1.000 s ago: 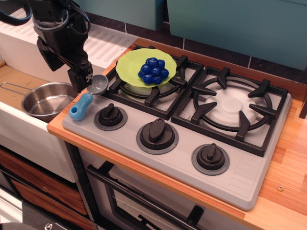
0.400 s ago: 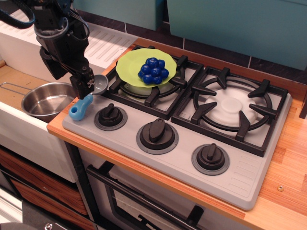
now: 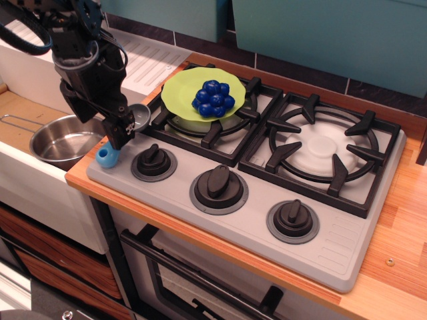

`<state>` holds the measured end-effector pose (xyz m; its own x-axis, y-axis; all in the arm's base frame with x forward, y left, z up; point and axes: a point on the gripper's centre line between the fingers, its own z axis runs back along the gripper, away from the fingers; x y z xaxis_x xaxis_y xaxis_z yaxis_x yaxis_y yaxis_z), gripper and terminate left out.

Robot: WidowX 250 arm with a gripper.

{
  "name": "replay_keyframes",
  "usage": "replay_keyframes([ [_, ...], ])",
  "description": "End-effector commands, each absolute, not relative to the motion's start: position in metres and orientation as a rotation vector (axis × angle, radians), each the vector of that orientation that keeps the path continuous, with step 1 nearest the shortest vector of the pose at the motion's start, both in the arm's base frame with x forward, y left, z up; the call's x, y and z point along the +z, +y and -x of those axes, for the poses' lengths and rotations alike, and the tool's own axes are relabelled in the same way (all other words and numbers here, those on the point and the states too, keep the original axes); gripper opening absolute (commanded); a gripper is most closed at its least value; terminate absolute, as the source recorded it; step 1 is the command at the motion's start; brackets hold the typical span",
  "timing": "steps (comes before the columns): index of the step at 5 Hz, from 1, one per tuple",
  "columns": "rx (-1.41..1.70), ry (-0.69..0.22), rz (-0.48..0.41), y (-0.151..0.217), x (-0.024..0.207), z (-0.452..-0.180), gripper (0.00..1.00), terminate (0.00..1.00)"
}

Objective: Put blueberry on plate and spoon in pot or pan in sink

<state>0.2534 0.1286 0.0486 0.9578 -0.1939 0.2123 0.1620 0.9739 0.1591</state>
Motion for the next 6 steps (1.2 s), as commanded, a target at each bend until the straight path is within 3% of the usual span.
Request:
replay_keyframes([
  [1,-0.162,-0.223,-0.135,0.126,0.043,-0.26,1.0,0.0],
  [4,-0.171,-0.192,-0.072,0.12,0.03,-0.267,1.0,0.0],
  [5,-0.173,-0.162,-0.065,0.119,0.03,-0.268,0.0,0.0],
  [6,-0.169,-0.153,-0.057,0.119,0.033,-0.268,0.0,0.0],
])
